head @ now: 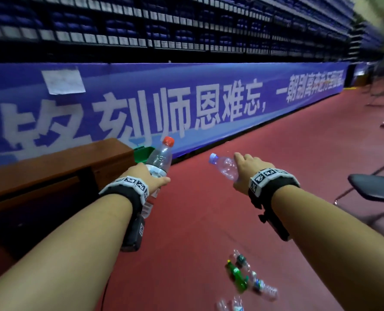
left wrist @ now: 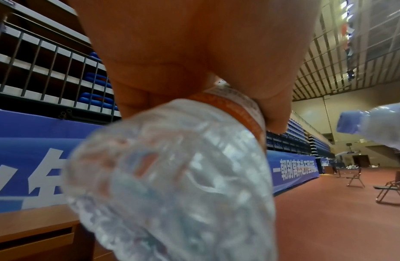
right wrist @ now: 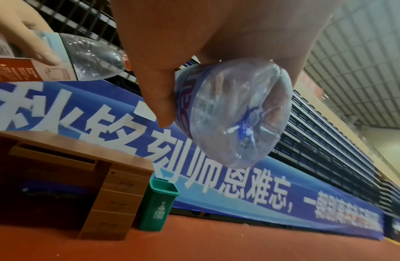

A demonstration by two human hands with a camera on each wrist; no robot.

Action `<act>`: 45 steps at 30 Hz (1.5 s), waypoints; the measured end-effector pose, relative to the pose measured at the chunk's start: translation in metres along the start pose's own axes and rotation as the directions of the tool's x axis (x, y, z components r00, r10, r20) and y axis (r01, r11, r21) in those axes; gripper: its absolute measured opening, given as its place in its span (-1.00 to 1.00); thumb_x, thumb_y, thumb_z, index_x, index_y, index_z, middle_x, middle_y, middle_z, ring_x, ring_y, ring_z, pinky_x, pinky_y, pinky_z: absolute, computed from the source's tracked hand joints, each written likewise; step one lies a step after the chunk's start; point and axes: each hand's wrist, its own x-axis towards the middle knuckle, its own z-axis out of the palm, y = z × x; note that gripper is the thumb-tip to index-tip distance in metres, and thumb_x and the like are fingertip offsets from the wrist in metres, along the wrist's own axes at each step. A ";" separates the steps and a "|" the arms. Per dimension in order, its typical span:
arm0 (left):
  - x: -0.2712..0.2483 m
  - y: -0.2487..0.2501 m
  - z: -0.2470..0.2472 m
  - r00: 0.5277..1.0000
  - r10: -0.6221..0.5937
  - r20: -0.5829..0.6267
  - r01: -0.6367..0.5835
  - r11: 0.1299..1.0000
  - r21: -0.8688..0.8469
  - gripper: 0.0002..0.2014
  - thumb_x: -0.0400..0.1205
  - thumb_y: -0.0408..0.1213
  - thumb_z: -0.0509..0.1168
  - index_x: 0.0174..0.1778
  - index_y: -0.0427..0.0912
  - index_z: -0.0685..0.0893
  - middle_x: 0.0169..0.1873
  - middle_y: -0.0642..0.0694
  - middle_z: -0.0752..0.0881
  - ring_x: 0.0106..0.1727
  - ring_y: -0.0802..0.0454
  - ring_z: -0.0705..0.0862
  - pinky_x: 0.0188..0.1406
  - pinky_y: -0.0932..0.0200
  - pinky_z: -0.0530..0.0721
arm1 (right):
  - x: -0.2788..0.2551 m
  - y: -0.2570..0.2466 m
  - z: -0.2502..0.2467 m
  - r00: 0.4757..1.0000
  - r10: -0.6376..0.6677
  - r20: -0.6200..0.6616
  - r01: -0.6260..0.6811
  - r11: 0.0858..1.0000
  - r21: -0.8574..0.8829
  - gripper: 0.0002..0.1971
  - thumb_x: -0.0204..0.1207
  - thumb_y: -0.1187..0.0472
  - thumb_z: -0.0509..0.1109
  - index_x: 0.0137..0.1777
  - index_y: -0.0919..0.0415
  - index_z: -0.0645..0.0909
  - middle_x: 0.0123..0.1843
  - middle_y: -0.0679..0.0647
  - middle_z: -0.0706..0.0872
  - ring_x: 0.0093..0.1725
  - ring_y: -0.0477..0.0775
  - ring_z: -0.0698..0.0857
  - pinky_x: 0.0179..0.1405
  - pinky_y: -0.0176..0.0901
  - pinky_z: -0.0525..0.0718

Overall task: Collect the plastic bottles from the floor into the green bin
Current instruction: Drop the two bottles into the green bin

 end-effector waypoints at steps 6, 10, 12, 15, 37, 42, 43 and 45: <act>0.099 -0.011 0.012 0.992 -0.112 -0.057 0.116 0.991 0.061 -0.32 0.16 0.46 0.40 0.05 0.07 0.73 -0.20 0.00 0.75 -0.25 -0.02 0.69 -0.25 0.14 0.63 | 0.114 -0.037 0.022 0.988 -0.157 0.001 0.157 0.988 0.007 -0.43 0.44 0.03 0.44 0.40 0.05 0.30 0.30 0.12 0.53 0.27 0.27 0.61 -0.14 0.02 0.46; 0.180 -0.017 0.013 0.984 -0.150 -0.095 0.151 0.989 0.004 -0.43 0.31 0.36 0.46 -0.04 -0.05 0.65 -0.34 0.01 0.64 -0.29 -0.03 0.63 -0.29 0.16 0.55 | 0.205 -0.052 0.040 0.982 -0.189 -0.012 0.189 0.982 -0.028 -0.40 0.45 0.04 0.43 0.45 0.05 0.29 0.34 0.11 0.54 0.30 0.26 0.59 -0.12 0.01 0.46; 0.229 -0.024 0.012 0.983 -0.149 -0.105 0.148 0.989 -0.021 -0.57 0.38 0.29 0.47 -0.13 0.01 0.67 -0.39 0.06 0.60 -0.34 0.03 0.59 -0.31 0.19 0.51 | 0.257 -0.059 0.044 0.982 -0.187 -0.034 0.187 0.982 -0.021 -0.43 0.45 0.05 0.43 0.42 0.06 0.30 0.33 0.11 0.54 0.31 0.25 0.58 -0.11 0.01 0.46; 0.317 -0.033 0.004 0.983 -0.145 -0.110 0.145 0.989 -0.011 -0.53 0.33 0.35 0.45 -0.12 0.04 0.70 -0.35 0.08 0.67 -0.33 0.08 0.63 -0.26 0.17 0.63 | 0.340 -0.075 0.045 0.987 -0.157 -0.040 0.158 0.987 0.027 -0.43 0.47 0.05 0.42 0.43 0.05 0.29 0.33 0.10 0.53 0.31 0.24 0.58 -0.08 0.03 0.51; 0.835 -0.087 0.015 0.942 -0.281 -0.183 0.275 0.960 -0.057 -0.54 0.40 0.29 0.46 -0.15 -0.05 0.62 -0.37 0.05 0.70 -0.41 0.12 0.70 -0.42 0.25 0.62 | 0.898 -0.194 0.164 0.975 -0.222 -0.032 0.224 0.966 0.126 -0.34 0.50 0.06 0.39 0.56 0.05 0.20 0.42 0.09 0.49 0.39 0.23 0.55 0.17 0.15 0.63; 0.937 -0.129 0.003 0.915 -0.348 -0.205 0.337 0.937 -0.091 -0.57 0.45 0.22 0.47 -0.24 -0.06 0.50 -0.38 0.05 0.63 -0.39 0.10 0.64 -0.43 0.26 0.51 | 1.024 -0.267 0.192 0.953 -0.303 0.017 0.296 0.940 0.169 -0.39 0.51 0.07 0.35 0.52 0.08 0.23 0.41 0.14 0.50 0.33 0.28 0.59 0.08 0.10 0.61; 0.946 -0.134 0.002 0.915 -0.341 -0.214 0.333 0.940 -0.072 -0.56 0.44 0.23 0.46 -0.16 -0.06 0.51 -0.35 0.04 0.64 -0.35 0.06 0.66 -0.39 0.25 0.52 | 1.031 -0.273 0.195 0.950 -0.310 0.031 0.300 0.938 0.174 -0.38 0.50 0.09 0.35 0.54 0.08 0.23 0.41 0.14 0.49 0.33 0.29 0.59 0.08 0.11 0.62; 0.982 -0.158 0.005 0.901 -0.371 -0.226 0.368 0.928 -0.058 -0.48 0.44 0.27 0.44 -0.03 -0.06 0.46 -0.22 -0.02 0.63 -0.22 -0.03 0.65 -0.24 0.21 0.56 | 1.063 -0.305 0.214 0.940 -0.338 0.049 0.324 0.927 0.190 -0.35 0.50 0.10 0.37 0.55 0.09 0.22 0.40 0.14 0.44 0.28 0.30 0.62 0.05 0.11 0.66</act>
